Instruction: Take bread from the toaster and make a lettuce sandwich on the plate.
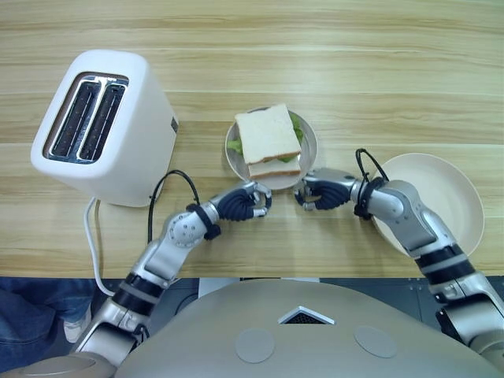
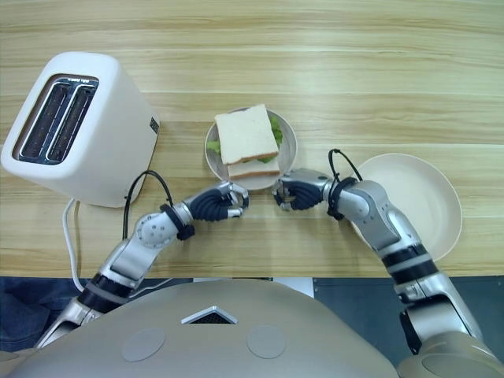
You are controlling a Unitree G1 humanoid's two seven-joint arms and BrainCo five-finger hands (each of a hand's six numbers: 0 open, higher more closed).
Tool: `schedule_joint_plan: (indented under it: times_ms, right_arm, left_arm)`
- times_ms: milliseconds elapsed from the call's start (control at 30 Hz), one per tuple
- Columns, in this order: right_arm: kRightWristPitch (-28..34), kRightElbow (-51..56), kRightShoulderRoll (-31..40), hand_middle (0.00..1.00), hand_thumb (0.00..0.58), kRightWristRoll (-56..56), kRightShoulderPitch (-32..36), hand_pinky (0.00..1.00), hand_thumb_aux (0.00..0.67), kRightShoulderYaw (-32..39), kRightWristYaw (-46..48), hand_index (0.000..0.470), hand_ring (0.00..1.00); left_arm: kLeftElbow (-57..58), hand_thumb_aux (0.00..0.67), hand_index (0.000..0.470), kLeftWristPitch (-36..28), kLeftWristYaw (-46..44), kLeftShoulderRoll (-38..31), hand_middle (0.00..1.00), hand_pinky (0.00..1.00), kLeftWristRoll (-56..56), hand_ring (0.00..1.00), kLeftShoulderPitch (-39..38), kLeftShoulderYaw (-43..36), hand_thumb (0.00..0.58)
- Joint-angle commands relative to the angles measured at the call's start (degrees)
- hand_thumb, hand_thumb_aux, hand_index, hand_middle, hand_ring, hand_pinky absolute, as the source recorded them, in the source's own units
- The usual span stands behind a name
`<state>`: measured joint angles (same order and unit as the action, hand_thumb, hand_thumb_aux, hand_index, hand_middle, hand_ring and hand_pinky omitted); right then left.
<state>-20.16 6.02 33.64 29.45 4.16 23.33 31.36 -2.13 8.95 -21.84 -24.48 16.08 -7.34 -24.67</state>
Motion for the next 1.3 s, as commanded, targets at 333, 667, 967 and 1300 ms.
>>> schedule_joint_plan:
  times_ms: [333, 667, 967, 1300]
  right_arm:
    - [-3.6, 18.6, -9.1, 1.00, 0.580, -0.4, 11.5, 1.00, 0.670, 1.5, -9.7, 0.470, 1.00]
    - [6.4, -18.3, -6.4, 0.60, 0.000, -20.9, -17.0, 0.60, 0.000, -7.6, -5.1, 0.000, 0.60]
    - [9.3, -28.4, -13.1, 0.00, 0.000, -33.0, -34.1, 0.00, 0.000, -9.9, -9.0, 0.000, 0.00]
    - [6.7, -30.3, -13.5, 0.00, 0.000, -30.3, -33.9, 0.00, 0.000, -9.5, -9.1, 0.000, 0.00]
  left_arm:
    - [24.0, 0.670, 0.470, 3.0, 6.6, 2.2, 1.00, 1.00, 2.3, 1.00, 11.9, 3.8, 0.580]
    - [-9.2, 0.378, 0.265, 6.5, 8.3, 2.8, 1.00, 1.00, -4.2, 1.00, -16.1, 3.4, 0.470]
    - [-24.9, 0.000, 0.000, 12.2, 20.3, 10.0, 0.00, 0.00, -3.0, 0.00, -30.5, 10.8, 0.000]
    - [-24.8, 0.000, 0.000, 12.7, 21.3, 12.5, 0.00, 0.00, -1.2, 0.00, -29.7, 10.9, 0.000]
